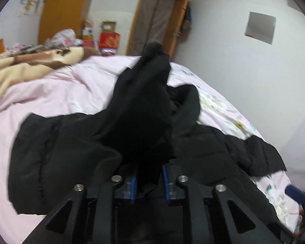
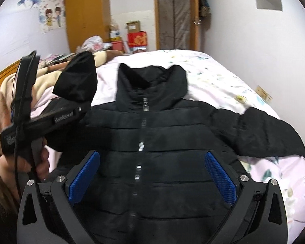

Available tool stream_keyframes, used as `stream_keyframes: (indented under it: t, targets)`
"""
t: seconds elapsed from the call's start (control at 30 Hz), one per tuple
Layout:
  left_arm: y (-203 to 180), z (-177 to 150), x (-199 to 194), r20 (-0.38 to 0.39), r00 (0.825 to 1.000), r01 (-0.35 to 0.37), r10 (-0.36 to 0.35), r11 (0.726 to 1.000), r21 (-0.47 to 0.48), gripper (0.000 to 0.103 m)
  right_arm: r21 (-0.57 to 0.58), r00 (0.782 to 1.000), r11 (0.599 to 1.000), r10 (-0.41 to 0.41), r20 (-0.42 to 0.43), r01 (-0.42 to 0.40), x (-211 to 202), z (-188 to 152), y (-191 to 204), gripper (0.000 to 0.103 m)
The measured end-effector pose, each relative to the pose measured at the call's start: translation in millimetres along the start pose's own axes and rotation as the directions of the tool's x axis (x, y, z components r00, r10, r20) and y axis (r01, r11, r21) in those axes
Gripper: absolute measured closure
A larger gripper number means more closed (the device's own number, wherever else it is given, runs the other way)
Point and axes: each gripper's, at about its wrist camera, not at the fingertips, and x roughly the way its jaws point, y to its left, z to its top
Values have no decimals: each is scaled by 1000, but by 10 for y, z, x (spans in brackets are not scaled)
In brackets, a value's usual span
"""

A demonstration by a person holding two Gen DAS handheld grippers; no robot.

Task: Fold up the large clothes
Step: 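Grasp the jacket sleeve nearest the left tool and fold it across the body, then open the left tool and release the folded sleeve onto the jacket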

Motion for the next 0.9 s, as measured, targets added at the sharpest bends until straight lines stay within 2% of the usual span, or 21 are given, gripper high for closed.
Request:
stream_keyframes:
  t: [0.07,0.13,0.3,0.4,0.47,0.5,0.53,0.63,0.7,0.8,0.9]
  targets:
    - [-63,-50,86,-47,999,20,-19,1000,20,66,18,1000,1000,-16,-3,16,34,24,-113,1]
    - [-167,-125,120,-72,995,70,-66,996,53,38,41,999,998,-40,2,40,59,40,-224,1]
    - [-252,-223,46,-91,983,165,-158,983,80,29,97,998,994,-55,-12,56,151,52,-419,1]
    - [-187,-240,-110,-82,985,161,-154,983,93,27,103,999,994,-34,-39,38,301,80,-445,1]
    - [-48,-251,-264,-57,989,140,-136,988,67,26,113,998,994,18,-55,-12,433,110,-437,1]
    - [10,-260,-328,-46,992,123,-121,991,54,21,118,996,992,51,-69,-42,535,125,-417,1]
    - [133,-260,-429,-34,997,73,-72,997,29,16,125,991,989,89,-96,-76,673,140,-383,1]
    - [447,-250,-625,-4,1000,-15,14,999,-35,14,152,975,975,180,-131,-160,999,153,-262,1]
    - [658,-274,-739,3,995,-101,101,993,-58,14,153,963,967,225,-146,-203,1206,135,-131,1]
    - [904,-304,-824,6,975,-222,222,973,-62,13,116,958,976,206,-201,-185,1467,98,63,1]
    - [1095,-332,-815,-22,968,-251,250,964,-87,13,77,951,983,182,-252,-167,1691,33,262,1]
